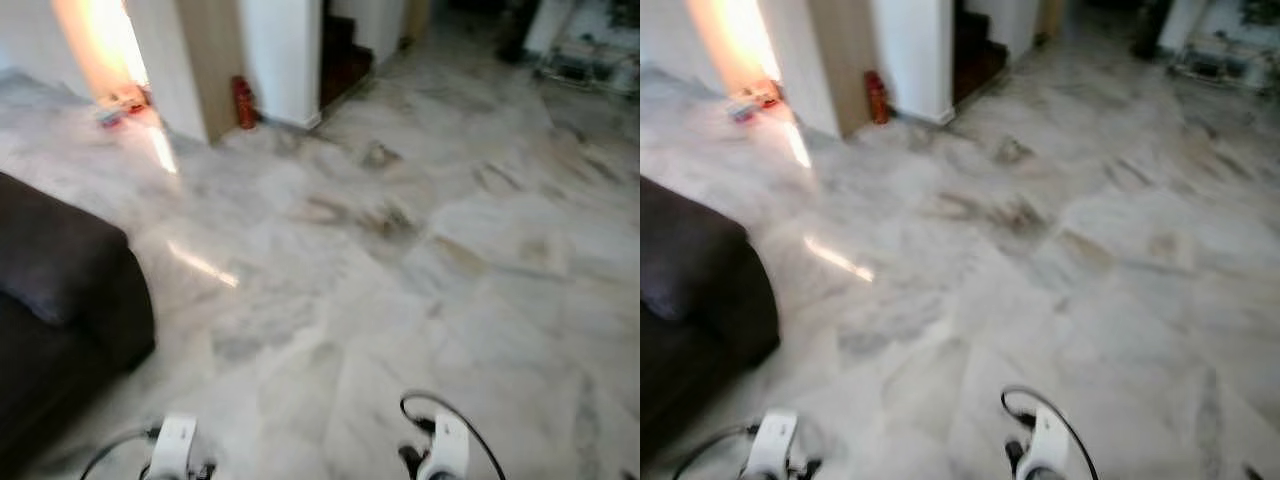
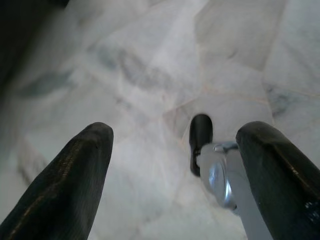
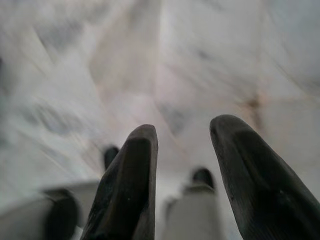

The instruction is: Move the pillow to the sofa from floor

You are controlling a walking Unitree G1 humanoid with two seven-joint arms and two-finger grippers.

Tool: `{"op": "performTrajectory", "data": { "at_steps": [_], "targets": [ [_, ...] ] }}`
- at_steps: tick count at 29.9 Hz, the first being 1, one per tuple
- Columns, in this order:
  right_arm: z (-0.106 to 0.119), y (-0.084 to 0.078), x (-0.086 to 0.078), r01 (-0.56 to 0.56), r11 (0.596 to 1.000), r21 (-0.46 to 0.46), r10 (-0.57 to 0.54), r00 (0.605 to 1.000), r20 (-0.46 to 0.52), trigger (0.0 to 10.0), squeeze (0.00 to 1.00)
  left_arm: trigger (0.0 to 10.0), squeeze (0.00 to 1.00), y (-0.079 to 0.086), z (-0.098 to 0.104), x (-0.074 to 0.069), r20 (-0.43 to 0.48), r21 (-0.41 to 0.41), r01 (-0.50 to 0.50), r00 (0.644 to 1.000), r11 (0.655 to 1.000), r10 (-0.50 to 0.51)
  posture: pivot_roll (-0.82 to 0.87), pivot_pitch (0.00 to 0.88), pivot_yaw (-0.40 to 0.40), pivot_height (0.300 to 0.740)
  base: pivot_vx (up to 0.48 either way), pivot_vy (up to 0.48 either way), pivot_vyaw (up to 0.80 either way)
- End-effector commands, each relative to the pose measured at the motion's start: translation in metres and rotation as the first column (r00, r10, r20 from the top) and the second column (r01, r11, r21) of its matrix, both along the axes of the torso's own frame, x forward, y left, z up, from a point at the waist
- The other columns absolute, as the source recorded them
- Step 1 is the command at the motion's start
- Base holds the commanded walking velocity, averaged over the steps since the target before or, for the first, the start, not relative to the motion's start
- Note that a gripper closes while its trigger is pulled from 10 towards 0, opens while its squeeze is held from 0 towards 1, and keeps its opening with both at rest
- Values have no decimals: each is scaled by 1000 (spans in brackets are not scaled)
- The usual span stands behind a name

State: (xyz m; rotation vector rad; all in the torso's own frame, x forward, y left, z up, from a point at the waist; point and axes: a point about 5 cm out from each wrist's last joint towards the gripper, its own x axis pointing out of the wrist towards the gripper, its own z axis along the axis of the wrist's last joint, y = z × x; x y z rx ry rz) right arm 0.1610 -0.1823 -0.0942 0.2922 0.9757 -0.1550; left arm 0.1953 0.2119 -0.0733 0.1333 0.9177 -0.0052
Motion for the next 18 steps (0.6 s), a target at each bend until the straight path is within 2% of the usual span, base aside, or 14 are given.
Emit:
{"op": "performTrajectory", "data": {
  "at_steps": [1, 18],
  "targets": [
    [-1, -7, -5, 16, 1000, -6, -16, 1000, -8, 10000, 0, 10000, 0, 3, -4, -8, -33, 8, -10, 999, 1000, 10, 17, 0, -45, 740, 0, 0, 800],
    [-1, -7, -5, 0, 1000, 1, 0, 1000, -4, 10000, 0, 10000, 0, 2, -9, -18, -58, 2, -24, 998, 1000, 24, 23, 0, -56, 740, 0, 0, 800]
  ]
}}
